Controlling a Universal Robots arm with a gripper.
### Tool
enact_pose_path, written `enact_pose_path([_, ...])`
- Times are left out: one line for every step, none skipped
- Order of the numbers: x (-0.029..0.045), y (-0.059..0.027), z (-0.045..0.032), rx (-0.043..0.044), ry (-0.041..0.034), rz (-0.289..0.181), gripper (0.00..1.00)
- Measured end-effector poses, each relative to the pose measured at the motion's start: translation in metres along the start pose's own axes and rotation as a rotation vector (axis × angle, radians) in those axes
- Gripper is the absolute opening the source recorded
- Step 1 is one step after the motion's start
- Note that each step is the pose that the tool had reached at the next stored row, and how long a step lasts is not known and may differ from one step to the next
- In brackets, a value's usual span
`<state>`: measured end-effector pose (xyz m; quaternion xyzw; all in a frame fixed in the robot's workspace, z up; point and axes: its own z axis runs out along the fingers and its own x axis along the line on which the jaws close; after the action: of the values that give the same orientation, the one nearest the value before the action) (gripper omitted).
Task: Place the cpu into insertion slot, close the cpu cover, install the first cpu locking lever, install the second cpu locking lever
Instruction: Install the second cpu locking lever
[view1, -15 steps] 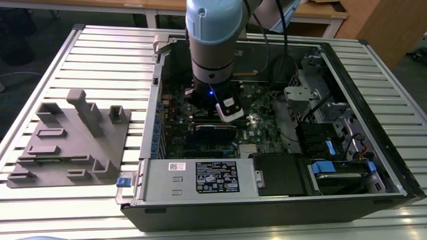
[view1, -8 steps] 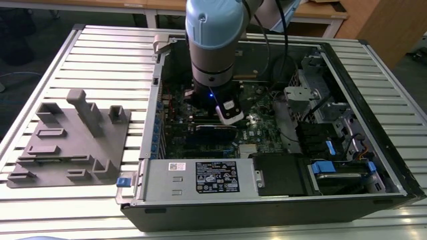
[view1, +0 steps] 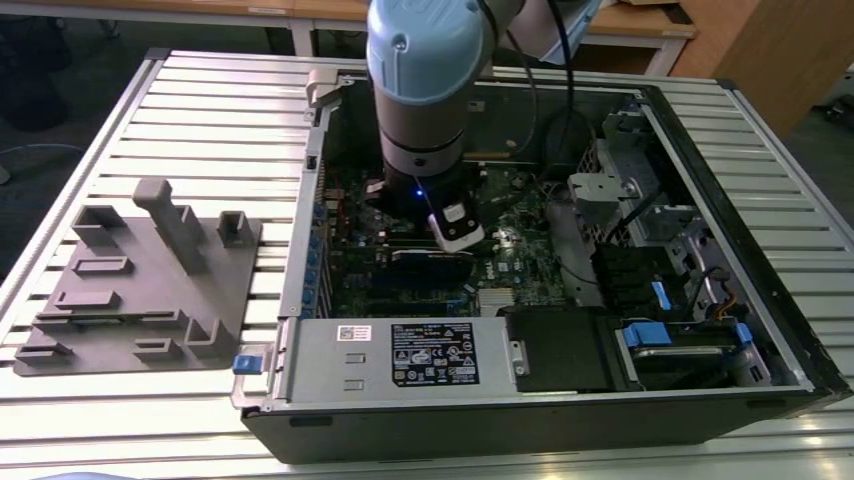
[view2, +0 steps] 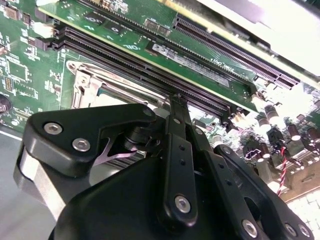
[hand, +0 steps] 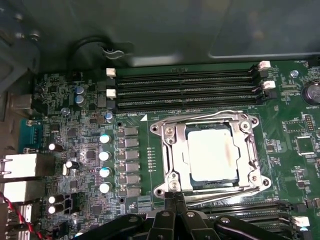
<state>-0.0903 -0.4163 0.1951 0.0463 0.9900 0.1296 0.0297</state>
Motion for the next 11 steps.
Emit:
enact_pose_path([0.0007,-0.0001,0.0001,-0.0019,0.0002,0.000,0.11])
enact_pose_path([0.0011,-0.0002,0.0003,-0.0033,0.0003,0.000,0.11])
enact_pose_path([0.0016,-0.0003,0.0005,-0.0047,0.0004,0.000,0.11])
enact_pose_path([0.0021,-0.0004,0.0007,-0.0062,0.0006,0.000,0.11])
enact_pose_path([0.0025,-0.0005,0.0008,-0.0076,0.0006,0.001,0.11])
enact_pose_path([0.0028,-0.0005,0.0009,-0.0090,0.0007,0.001,0.11])
enact_pose_path([0.0030,-0.0006,0.0010,-0.0098,0.0008,0.000,0.11])
enact_pose_path([0.0033,-0.0007,0.0011,-0.0108,0.0009,0.001,0.11])
enact_pose_path([0.0034,-0.0007,0.0011,-0.0114,0.0010,0.001,0.11])
enact_pose_path([0.0036,-0.0007,0.0012,-0.0121,0.0011,0.001,0.11])
enact_pose_path([0.0037,-0.0007,0.0012,-0.0130,0.0011,0.001,0.11])
